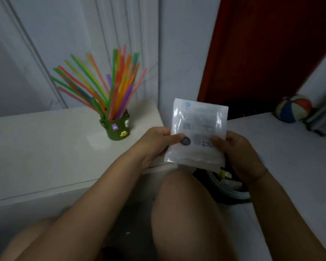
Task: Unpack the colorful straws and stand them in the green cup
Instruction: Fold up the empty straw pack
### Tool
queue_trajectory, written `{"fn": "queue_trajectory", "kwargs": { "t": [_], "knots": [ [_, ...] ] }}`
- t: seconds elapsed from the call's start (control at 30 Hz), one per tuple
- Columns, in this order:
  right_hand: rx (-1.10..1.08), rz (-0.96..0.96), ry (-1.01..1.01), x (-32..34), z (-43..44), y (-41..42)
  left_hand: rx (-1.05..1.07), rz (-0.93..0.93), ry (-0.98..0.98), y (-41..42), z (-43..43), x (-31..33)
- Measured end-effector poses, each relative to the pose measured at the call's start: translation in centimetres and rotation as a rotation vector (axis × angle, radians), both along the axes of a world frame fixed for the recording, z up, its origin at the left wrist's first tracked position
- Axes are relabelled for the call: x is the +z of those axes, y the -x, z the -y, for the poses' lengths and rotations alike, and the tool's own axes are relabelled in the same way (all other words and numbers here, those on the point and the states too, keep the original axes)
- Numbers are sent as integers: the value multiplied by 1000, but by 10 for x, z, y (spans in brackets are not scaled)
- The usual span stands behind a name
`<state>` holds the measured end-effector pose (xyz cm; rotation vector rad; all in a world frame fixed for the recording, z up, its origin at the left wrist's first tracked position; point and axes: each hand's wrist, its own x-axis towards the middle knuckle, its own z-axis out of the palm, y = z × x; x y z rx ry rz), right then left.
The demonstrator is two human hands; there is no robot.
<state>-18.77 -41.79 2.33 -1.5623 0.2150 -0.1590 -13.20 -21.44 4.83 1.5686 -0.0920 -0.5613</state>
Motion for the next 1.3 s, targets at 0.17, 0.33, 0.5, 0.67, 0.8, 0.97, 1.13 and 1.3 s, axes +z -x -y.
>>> {"fn": "queue_trajectory", "kwargs": {
  "t": [0.17, 0.33, 0.5, 0.67, 0.8, 0.97, 1.13, 1.3],
  "knots": [
    [-223, -120, 42, -31, 74, 40, -197, 8, -130, -10, 70, -9],
    [-335, -282, 15, -73, 125, 81, -315, 5, -313, -12, 115, -29],
    [-384, -415, -33, -110, 147, 106, -405, -41, -394, -10, 137, -54],
    [-448, -502, -86, -150, 156, 96, -413, -93, -421, -15, 144, -74],
    [-541, -523, -137, -173, 159, 66, -407, -96, -439, -22, 148, -83],
    [-566, -532, 5, -188, 150, 23, -407, -123, -454, -33, 150, -92],
    [-513, -573, 145, -197, 143, 3, -389, -143, -456, -43, 147, -96],
    [-496, -637, 295, -202, 144, -4, -388, -149, -450, -49, 146, -102]
  ]
}}
